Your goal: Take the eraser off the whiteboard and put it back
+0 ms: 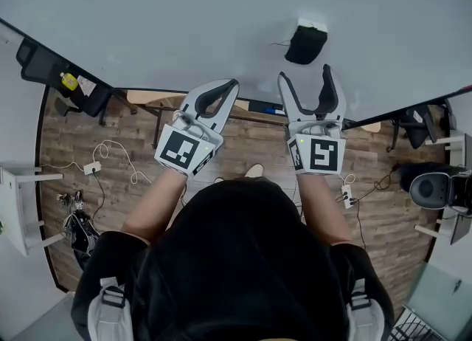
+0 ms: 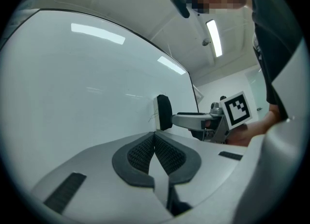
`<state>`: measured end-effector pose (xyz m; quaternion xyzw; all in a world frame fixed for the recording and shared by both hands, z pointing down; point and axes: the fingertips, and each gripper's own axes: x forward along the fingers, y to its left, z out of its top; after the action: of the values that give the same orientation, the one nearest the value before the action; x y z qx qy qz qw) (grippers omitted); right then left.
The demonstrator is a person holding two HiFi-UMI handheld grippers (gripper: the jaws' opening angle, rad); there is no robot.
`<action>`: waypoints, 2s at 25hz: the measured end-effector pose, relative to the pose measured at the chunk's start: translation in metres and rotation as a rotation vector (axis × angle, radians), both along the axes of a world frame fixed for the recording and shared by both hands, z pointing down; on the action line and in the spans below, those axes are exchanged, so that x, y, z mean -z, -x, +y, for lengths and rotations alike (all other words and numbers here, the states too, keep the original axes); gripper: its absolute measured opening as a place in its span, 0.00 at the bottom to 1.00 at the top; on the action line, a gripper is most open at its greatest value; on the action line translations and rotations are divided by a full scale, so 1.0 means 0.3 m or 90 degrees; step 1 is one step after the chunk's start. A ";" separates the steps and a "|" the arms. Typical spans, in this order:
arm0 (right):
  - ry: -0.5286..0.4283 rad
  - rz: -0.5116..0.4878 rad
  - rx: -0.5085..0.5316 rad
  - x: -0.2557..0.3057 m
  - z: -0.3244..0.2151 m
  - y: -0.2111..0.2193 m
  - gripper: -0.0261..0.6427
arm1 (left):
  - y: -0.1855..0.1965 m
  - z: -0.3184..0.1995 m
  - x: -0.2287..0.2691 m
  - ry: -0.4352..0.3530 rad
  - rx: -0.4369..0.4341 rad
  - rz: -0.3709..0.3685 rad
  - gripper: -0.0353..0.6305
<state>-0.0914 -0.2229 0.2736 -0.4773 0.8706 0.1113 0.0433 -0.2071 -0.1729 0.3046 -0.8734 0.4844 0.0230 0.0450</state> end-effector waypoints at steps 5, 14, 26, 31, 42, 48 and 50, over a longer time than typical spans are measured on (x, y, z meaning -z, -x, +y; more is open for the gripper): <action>-0.010 -0.008 -0.026 0.030 -0.057 0.021 0.59 | -0.015 -0.034 0.011 -0.006 0.002 -0.006 0.04; -0.029 0.011 -0.108 0.047 -0.101 0.040 0.58 | -0.015 -0.094 0.034 -0.016 -0.021 -0.003 0.04; -0.020 0.017 -0.195 0.024 -0.123 0.039 0.53 | 0.001 -0.096 0.019 -0.004 -0.062 0.005 0.05; -0.029 0.024 -0.210 0.028 -0.117 0.039 0.48 | 0.010 -0.075 0.006 0.001 -0.069 0.004 0.04; -0.017 0.019 -0.241 0.015 -0.147 0.034 0.40 | 0.040 -0.084 -0.010 0.009 -0.066 0.002 0.04; -0.007 0.011 -0.235 0.015 -0.153 0.042 0.38 | 0.048 -0.078 -0.006 0.009 -0.066 0.006 0.04; -0.006 0.006 -0.229 0.018 -0.151 0.038 0.38 | 0.045 -0.073 -0.007 0.008 -0.066 0.005 0.04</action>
<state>-0.1027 -0.2681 0.2683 -0.6247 0.7708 0.1235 0.0204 -0.2205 -0.1947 0.3068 -0.8973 0.4391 0.0256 0.0365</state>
